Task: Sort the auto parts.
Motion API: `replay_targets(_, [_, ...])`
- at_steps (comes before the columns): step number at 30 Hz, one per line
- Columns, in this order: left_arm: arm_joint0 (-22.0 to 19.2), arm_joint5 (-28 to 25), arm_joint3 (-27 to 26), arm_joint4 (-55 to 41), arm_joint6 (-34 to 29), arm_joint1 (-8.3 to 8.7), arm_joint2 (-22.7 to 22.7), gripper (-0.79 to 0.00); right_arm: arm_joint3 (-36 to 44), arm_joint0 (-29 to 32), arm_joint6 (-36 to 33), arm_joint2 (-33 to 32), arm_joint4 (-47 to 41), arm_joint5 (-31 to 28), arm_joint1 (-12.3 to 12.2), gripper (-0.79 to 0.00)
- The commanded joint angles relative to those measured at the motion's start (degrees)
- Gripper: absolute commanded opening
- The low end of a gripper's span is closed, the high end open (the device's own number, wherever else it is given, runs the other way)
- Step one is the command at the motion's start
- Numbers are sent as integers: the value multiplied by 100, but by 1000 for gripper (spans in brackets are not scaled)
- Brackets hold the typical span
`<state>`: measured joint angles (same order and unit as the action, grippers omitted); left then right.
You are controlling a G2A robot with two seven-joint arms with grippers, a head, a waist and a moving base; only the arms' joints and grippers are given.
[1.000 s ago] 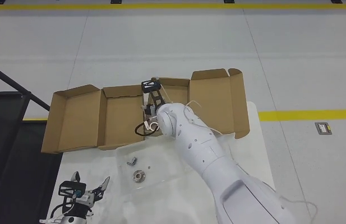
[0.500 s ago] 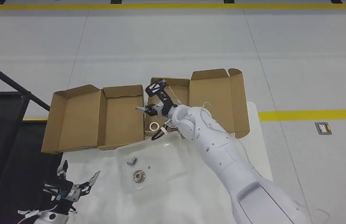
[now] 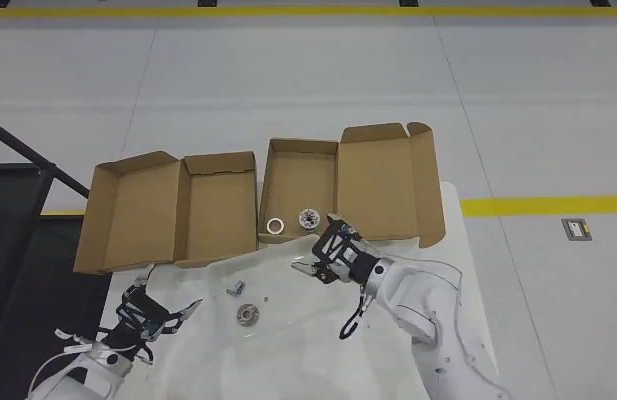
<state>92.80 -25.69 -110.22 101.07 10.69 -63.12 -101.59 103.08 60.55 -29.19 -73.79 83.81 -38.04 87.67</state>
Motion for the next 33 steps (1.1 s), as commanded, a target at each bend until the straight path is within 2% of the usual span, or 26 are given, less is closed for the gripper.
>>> replay_targets(1, [-37, -73, -69, 10, -27, 4, 56, 0, 127, -103, 98, 12, -29, 32, 5, 0])
replay_targets(13, [-37, -73, -69, 10, -27, 4, 56, 0, 127, -103, 98, 12, -29, 32, 5, 0])
replay_targets(15, [8, -271, -171, 381, -68, 25, 210, 0, 145, -68, 238, 26, -82, 33, 1, 0])
replay_targets(17, [-78, -406, -210, 758, -244, 48, 326, 0, 184, -72, 499, 40, -64, -233, -31, 0])
replay_targets(22, [-658, -1302, -202, 1340, -496, 143, 482, 0, 448, 44, 836, -29, 78, -946, -141, 0])
replay_targets(28, [-1720, -3231, 109, 1734, -436, 301, 898, 0, 1109, 659, 1164, -351, 167, -1996, -331, 0])
replay_targets(33, [-2417, -3231, 590, 2515, -214, 551, 1850, 0, 1593, 1261, 1799, -316, 249, -1996, -672, 0])
